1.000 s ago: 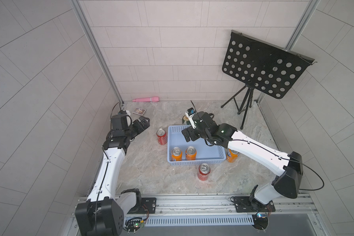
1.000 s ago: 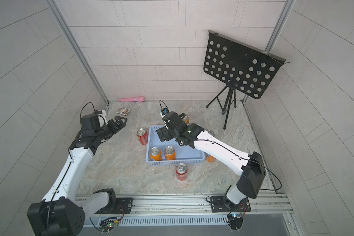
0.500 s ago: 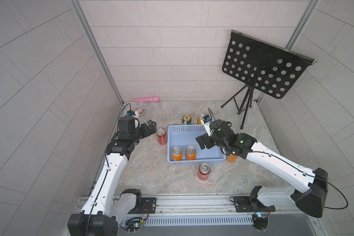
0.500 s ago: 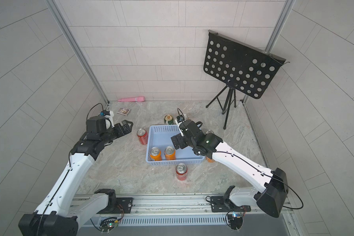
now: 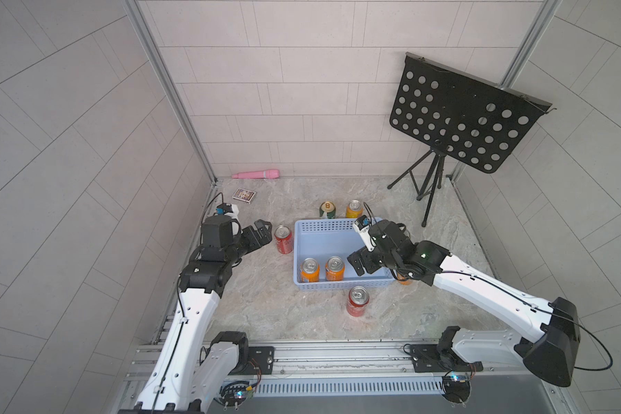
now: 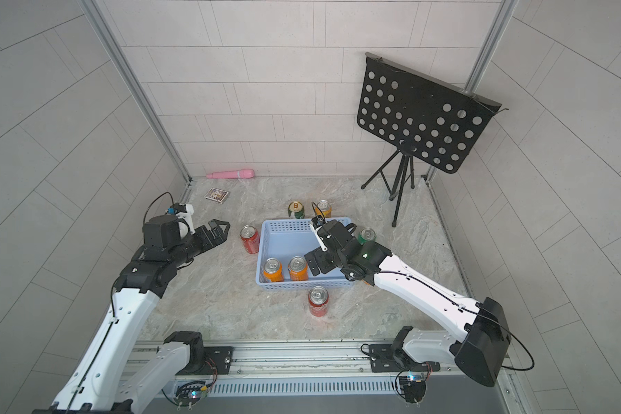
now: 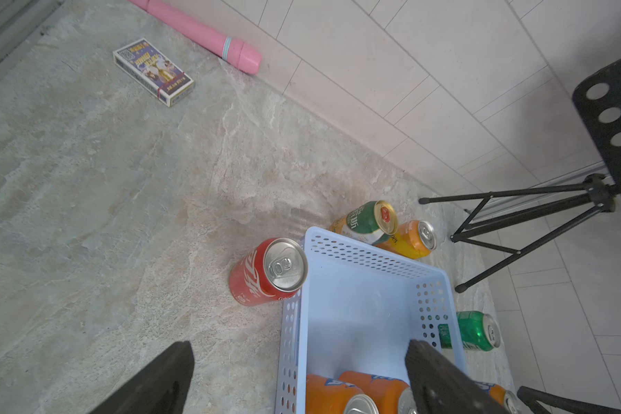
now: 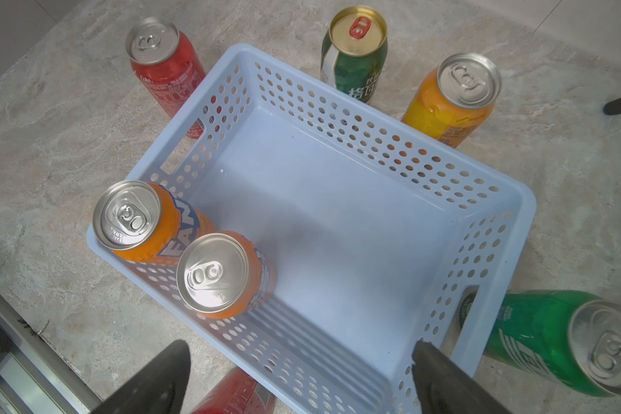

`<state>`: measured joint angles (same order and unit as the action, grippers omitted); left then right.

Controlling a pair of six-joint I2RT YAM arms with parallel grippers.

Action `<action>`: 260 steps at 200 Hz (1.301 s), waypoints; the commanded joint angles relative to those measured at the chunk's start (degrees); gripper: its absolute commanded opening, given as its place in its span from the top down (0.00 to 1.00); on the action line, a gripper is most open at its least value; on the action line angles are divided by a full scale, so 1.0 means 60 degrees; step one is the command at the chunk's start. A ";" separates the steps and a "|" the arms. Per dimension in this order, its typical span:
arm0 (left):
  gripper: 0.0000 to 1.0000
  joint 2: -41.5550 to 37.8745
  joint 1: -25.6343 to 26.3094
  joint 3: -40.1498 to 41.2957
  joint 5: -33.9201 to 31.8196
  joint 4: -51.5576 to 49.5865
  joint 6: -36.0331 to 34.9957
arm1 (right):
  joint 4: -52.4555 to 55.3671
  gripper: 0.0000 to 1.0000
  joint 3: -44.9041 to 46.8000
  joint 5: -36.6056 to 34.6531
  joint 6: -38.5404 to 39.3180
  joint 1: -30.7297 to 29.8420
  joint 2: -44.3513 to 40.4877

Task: Take out the drinks from the basket
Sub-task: Pick up the drink from the basket.

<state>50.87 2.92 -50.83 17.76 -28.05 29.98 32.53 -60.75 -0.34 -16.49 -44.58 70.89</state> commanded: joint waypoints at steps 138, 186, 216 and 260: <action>0.00 0.0606 0.0365 -0.0116 0.0024 -0.0736 -0.0379 | -0.0647 0.06 -0.0326 0.1859 -0.0357 -0.0334 0.1641; 0.00 0.0513 0.0377 -0.0025 0.0084 -0.0718 -0.0356 | -0.0646 0.05 -0.0719 0.1456 -0.0416 -0.0349 0.2657; 0.00 0.0784 0.0370 -0.0126 0.0244 -0.0686 -0.0352 | -0.0532 0.05 -0.1008 0.1667 -0.0346 -0.0378 0.3180; 0.00 0.0952 0.0370 -0.0171 0.0346 -0.0682 -0.0320 | -0.0542 0.06 -0.1176 0.1682 -0.0285 -0.0407 0.3769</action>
<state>56.82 4.95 -50.85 19.33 -31.92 28.49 27.83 -66.89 10.09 -18.61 -46.61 92.18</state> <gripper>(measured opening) 0.998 0.943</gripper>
